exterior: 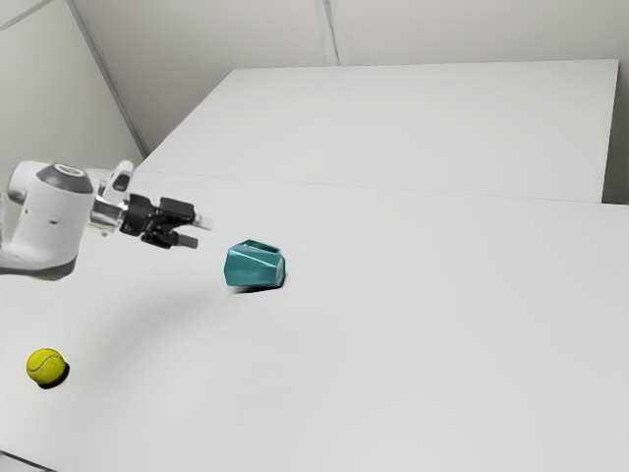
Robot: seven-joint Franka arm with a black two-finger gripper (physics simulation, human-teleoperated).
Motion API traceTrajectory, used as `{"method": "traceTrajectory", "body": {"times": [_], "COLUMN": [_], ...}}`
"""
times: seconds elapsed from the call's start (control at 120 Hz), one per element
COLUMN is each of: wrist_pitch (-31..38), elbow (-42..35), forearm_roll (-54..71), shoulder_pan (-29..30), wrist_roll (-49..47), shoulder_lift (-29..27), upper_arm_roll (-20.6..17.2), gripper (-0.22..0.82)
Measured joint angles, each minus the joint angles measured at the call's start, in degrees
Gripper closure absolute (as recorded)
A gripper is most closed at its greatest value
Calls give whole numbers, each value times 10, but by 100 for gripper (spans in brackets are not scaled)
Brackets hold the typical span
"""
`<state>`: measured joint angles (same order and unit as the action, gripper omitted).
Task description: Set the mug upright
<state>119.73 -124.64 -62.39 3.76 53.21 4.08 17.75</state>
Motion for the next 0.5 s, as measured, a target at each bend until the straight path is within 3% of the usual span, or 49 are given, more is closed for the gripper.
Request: {"method": "traceTrajectory", "body": {"times": [0.5], "wrist_pitch": [-2], "elbow": [-1], "forearm_roll": [-92], "shoulder_pan": [10], "wrist_roll": [176], "shoulder_lift": [75], "upper_arm_roll": [0], "gripper": [2]}}
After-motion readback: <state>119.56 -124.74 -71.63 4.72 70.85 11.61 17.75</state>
